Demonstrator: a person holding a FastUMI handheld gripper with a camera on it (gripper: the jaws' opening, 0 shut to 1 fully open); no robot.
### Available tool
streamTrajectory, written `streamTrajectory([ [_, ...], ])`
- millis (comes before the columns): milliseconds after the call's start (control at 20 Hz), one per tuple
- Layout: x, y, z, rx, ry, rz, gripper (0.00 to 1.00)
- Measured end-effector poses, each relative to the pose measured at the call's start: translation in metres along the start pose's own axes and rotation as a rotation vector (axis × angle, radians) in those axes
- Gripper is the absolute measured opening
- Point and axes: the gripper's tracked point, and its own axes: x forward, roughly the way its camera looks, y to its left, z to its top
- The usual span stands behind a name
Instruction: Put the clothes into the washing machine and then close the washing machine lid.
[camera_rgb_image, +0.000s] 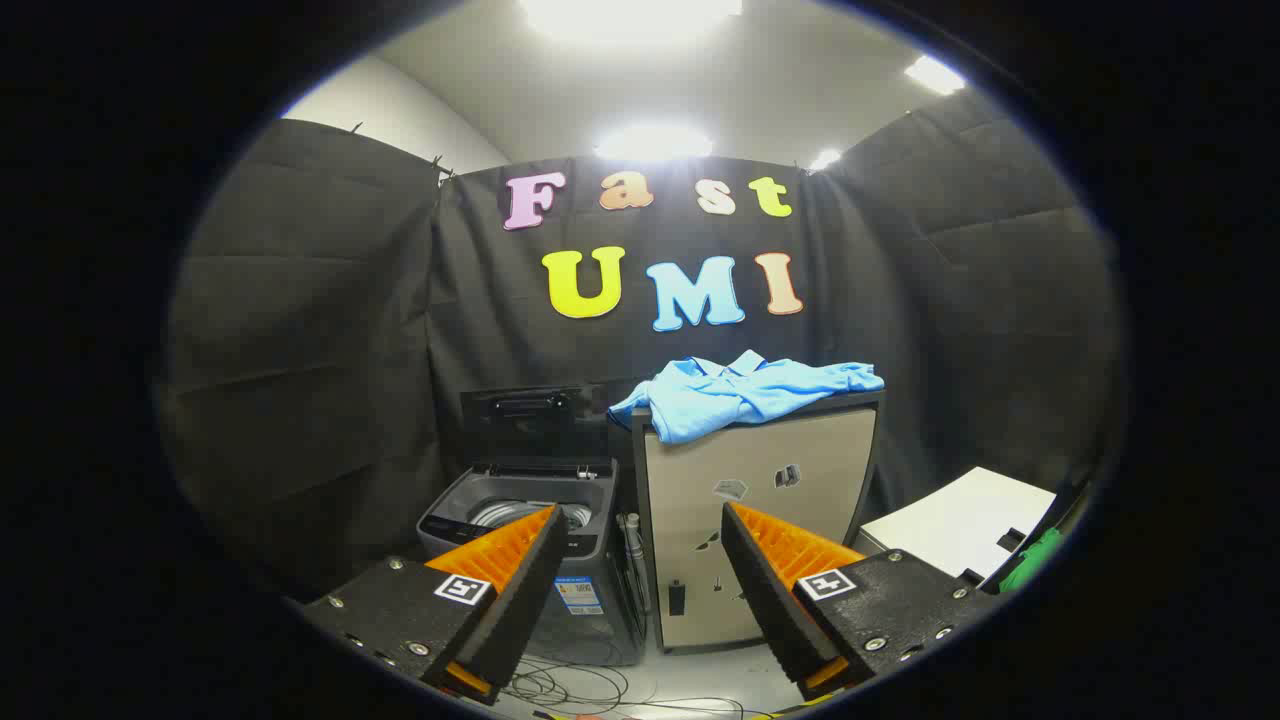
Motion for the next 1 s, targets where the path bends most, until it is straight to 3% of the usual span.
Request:
streamTrajectory([
  [1000, -0.001, 0.008, -0.011, -0.009, 0.019, 0.001, 0.96],
])
